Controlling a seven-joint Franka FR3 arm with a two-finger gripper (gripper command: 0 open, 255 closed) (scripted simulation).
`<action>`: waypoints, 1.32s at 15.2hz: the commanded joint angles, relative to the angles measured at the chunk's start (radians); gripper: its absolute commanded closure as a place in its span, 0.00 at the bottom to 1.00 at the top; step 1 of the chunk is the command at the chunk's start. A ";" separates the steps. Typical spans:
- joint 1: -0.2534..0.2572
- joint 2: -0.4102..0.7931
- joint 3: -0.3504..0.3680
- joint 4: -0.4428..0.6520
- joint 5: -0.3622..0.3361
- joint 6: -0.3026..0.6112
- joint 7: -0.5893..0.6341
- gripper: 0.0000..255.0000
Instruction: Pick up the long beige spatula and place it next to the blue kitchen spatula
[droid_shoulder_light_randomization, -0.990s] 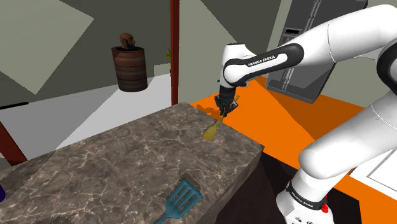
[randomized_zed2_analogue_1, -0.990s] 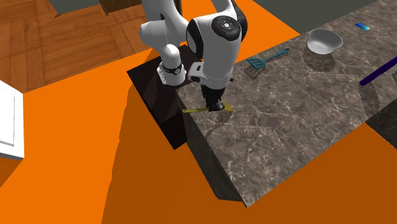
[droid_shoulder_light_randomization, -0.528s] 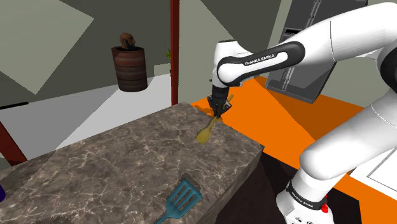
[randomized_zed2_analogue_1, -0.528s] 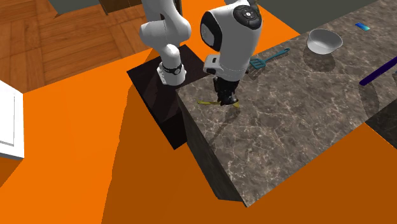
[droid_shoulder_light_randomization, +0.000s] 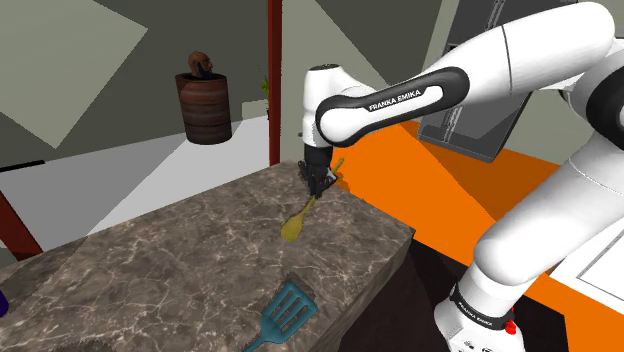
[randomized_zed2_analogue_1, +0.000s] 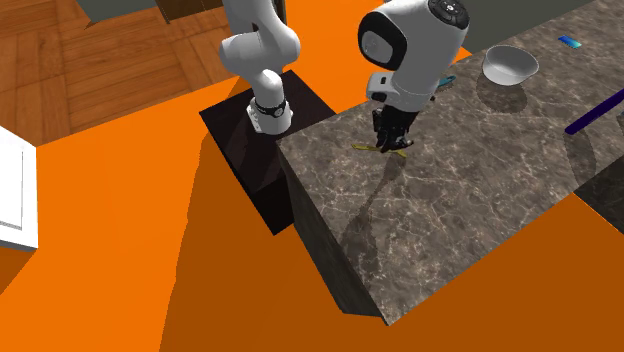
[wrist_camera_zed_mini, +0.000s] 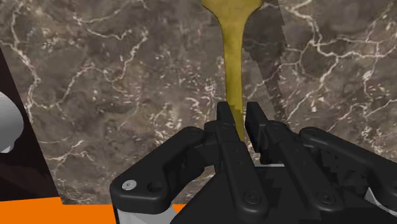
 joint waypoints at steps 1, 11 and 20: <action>0.013 0.032 0.032 0.037 -0.012 -0.008 0.055 1.00; 0.121 0.297 0.176 0.296 -0.173 -0.064 0.383 1.00; 0.312 0.574 0.190 0.576 -0.356 -0.150 0.616 1.00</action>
